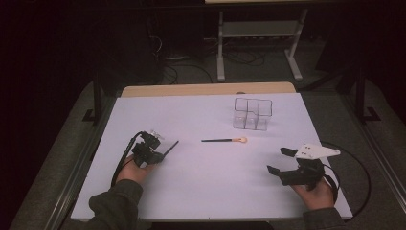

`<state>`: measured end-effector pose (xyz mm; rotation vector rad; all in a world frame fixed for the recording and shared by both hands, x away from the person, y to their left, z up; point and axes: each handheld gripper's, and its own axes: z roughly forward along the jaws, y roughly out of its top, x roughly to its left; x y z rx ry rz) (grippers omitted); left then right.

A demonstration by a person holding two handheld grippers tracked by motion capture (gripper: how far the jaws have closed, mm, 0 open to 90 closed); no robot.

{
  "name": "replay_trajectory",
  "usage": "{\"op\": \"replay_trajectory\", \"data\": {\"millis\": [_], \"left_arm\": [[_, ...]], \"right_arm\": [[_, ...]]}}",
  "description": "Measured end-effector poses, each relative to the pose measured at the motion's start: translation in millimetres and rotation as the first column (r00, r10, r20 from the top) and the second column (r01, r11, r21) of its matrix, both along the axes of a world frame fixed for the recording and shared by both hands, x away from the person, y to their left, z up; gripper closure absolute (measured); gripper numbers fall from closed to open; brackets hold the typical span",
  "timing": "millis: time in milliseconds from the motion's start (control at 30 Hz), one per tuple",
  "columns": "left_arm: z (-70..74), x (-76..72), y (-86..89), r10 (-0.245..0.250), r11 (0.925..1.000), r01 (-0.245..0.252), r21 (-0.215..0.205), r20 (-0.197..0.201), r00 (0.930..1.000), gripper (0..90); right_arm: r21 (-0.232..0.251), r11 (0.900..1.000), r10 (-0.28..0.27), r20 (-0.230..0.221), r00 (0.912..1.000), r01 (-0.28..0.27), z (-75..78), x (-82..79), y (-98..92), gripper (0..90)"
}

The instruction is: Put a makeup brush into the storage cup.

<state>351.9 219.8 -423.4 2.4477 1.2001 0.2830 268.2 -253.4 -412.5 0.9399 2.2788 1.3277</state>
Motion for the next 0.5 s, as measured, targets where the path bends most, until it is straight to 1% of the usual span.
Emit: {"op": "replay_trajectory", "data": {"millis": [67, 167, 200, 233, 300, 333, 367, 400, 467, 500], "left_arm": [[1.1, 2.3, 0.6, -0.010, 0.9999, 0.010, 0.009, -0.015, 0.9998, 83.3], [2.2, 3.8, 1.1, -0.018, 0.9998, 0.019, 0.010, -0.027, 0.9995, 83.4], [2.4, 4.0, 1.3, -0.013, 0.9999, 0.014, 0.004, -0.030, 0.9995, 83.4], [2.9, 4.8, 2.7, -0.019, 0.9998, 0.019, -0.002, -0.032, 0.9993, 83.4], [5.5, 5.7, 6.1, -0.019, 0.9996, 0.018, -0.021, -0.031, 0.9993, 83.4], [7.4, 6.3, 7.8, -0.021, 0.9994, 0.020, -0.030, -0.029, 0.9994, 83.4], [8.7, 6.1, 8.3, -0.014, 0.9992, 0.013, -0.037, -0.023, 0.9996, 83.4], [12.5, 6.1, 10.3, -0.026, 0.9990, 0.025, -0.037, -0.021, 0.9994, 83.4], [13.9, 5.6, 10.7, -0.024, 0.9987, 0.023, -0.044, -0.014, 0.9996, 83.4], [16.8, 4.9, 11.2, -0.035, 0.9982, 0.035, -0.049, -0.011, 0.9993, 83.4]], "right_arm": [[-0.002, 1.000, 0.001, 0.001, 1.0000, -0.001, -0.2, -0.1, 0.4, 16.6], [-0.006, 1.000, 0.007, -0.006, 1.0000, -0.007, -1.0, -0.3, 1.4, 16.6], [-0.006, 1.000, 0.007, -0.006, 1.0000, -0.007, -1.0, -0.3, 1.4, 16.6], [-0.008, 1.000, 0.007, -0.010, 0.9999, -0.007, -1.5, -0.3, 1.6, 16.6], [-0.009, 1.000, 0.007, -0.009, 0.9999, -0.007, -1.7, -0.1, 1.5, 16.6], [-0.007, 1.000, 0.008, -0.017, 0.9998, -0.008, -2.1, 0.1, 1.9, 16.6], [-0.007, 1.000, 0.008, -0.017, 0.9998, -0.008, -2.1, 0.1, 1.9, 16.6], [-0.010, 1.000, 0.011, -0.017, 0.9998, -0.011, -2.3, 0.4, 2.4, 16.6], [-0.011, 1.000, 0.012, -0.018, 0.9998, -0.013, -2.4, 0.5, 2.7, 16.6], [-0.012, 1.000, 0.016, -0.021, 0.9996, -0.017, -3.1, 0.8, 3.5, 16.6]]}}
